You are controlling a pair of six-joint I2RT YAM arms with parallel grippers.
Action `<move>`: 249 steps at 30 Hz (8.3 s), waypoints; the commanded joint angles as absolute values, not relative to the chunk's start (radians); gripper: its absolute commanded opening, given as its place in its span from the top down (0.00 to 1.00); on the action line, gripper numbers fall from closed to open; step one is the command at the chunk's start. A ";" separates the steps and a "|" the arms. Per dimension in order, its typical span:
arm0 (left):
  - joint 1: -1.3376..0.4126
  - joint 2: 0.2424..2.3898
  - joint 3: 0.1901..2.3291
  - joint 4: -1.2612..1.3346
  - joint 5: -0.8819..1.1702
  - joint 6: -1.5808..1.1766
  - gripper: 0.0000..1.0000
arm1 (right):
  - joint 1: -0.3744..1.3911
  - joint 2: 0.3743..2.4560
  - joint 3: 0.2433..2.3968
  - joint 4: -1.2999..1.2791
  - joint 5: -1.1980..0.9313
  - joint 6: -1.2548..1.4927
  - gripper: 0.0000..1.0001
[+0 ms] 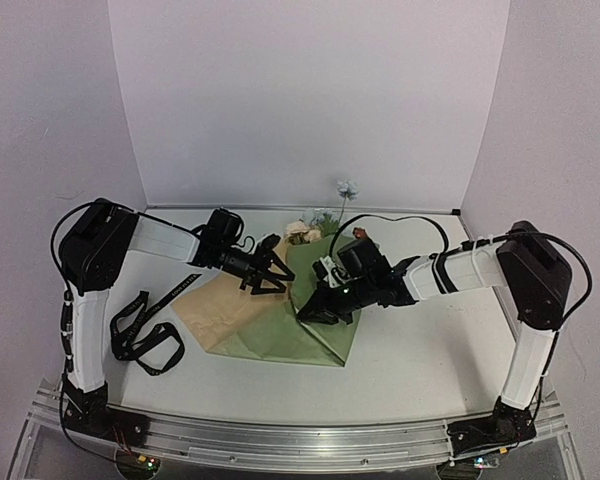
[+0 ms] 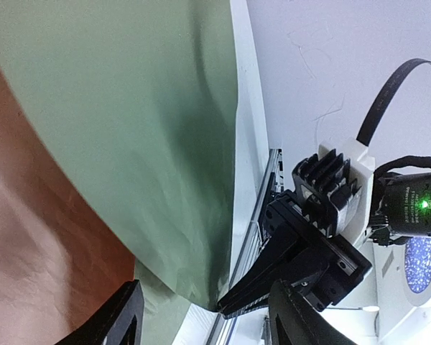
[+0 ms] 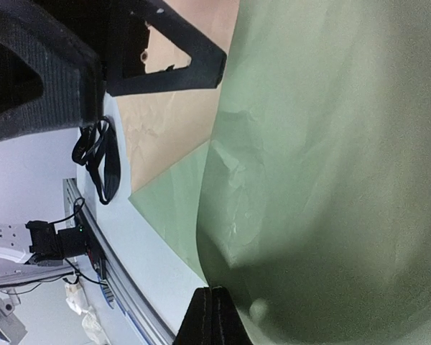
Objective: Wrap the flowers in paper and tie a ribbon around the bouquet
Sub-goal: Fold the one-fourth-folded wrapping paper at the center of the board, then press the fold line of the 2/3-folded wrapping paper, then pick up the two-thirds-folded wrapping paper from the center of the board.
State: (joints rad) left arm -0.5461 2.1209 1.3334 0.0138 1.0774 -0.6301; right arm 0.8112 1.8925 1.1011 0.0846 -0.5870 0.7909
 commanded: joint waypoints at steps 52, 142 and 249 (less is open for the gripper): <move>-0.545 1.999 1.414 -0.377 0.549 -0.463 0.73 | 0.892 1.873 0.664 0.560 -0.384 1.028 0.44; -0.724 2.106 1.247 -0.356 0.560 -0.505 0.96 | 0.245 2.306 1.525 0.116 -0.443 1.180 0.36; -0.594 1.275 0.405 -0.041 0.028 -1.224 0.99 | 1.015 2.007 1.378 -0.259 -0.388 0.615 0.69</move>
State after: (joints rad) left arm -0.5983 1.2919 0.3965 -0.0685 0.0570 -1.2741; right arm 1.0096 1.9809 1.3282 -0.2471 -0.4065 0.6247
